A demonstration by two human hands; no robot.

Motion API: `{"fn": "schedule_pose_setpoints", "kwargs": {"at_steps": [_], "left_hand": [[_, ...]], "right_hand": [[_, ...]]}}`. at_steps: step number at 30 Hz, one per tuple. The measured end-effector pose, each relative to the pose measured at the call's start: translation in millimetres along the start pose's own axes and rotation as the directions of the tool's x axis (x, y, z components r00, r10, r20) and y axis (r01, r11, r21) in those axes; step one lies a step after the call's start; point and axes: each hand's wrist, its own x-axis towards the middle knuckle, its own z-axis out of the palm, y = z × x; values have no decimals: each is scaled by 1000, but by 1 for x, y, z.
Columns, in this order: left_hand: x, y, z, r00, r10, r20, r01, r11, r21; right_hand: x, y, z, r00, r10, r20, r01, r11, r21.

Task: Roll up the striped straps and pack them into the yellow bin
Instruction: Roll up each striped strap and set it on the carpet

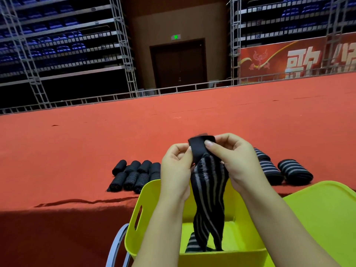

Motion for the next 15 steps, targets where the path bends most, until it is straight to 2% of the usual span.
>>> {"fn": "schedule_pose_setpoints", "kwargs": {"at_steps": [3, 8, 15], "left_hand": [[-10, 7, -2, 997, 48, 63, -46, 998, -36], [-15, 8, -6, 994, 86, 71, -81, 994, -75], [-19, 9, -9, 989, 114, 95, -109, 992, -60]], "right_hand": [[-2, -2, 3, 1000, 4, -17, -4, 1000, -2], [-6, -3, 4, 1000, 26, -13, -25, 997, 72], [-9, -6, 1, 1000, 12, -2, -12, 1000, 11]]}}
